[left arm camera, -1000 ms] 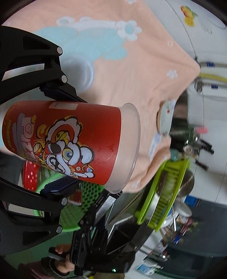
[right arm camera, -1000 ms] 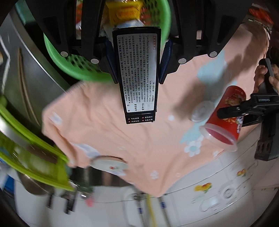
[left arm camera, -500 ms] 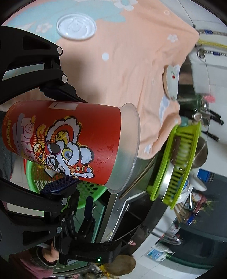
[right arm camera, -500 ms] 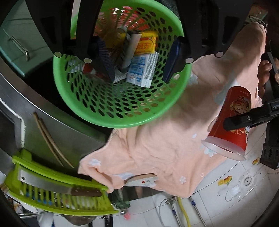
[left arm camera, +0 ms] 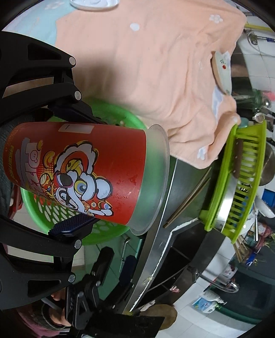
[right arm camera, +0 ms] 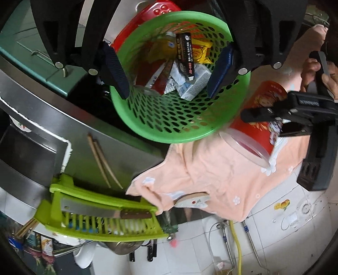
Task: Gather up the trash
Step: 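Carry the red cup and black box to the green basket and release both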
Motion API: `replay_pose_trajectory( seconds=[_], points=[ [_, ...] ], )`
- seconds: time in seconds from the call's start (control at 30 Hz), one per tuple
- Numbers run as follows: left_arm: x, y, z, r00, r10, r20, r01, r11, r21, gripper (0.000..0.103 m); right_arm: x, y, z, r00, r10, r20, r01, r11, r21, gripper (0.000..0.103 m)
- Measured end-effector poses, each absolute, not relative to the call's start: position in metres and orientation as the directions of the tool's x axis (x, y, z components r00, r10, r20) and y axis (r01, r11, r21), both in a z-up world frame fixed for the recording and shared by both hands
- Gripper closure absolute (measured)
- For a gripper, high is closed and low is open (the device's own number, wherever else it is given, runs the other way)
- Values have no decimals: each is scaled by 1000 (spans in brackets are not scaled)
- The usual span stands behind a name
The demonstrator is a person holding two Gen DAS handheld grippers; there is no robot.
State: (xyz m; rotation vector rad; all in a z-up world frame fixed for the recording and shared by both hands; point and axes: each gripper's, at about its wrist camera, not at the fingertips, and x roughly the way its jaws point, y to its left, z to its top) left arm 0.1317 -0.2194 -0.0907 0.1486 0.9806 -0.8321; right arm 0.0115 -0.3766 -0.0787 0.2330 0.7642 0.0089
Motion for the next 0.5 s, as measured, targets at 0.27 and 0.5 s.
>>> replay_pose_trajectory(
  seconds=[0.27,0.5],
  points=[
    [131,-237,-101,232,-547,-804,676,685,-271,24,5,-384,-79,731,100,-675,91,966,241,29],
    [128,-235,-106,220,-540,-813,675,686,-273,20,6,-379,-77,737,111,-667,74,967,242,28]
  ],
)
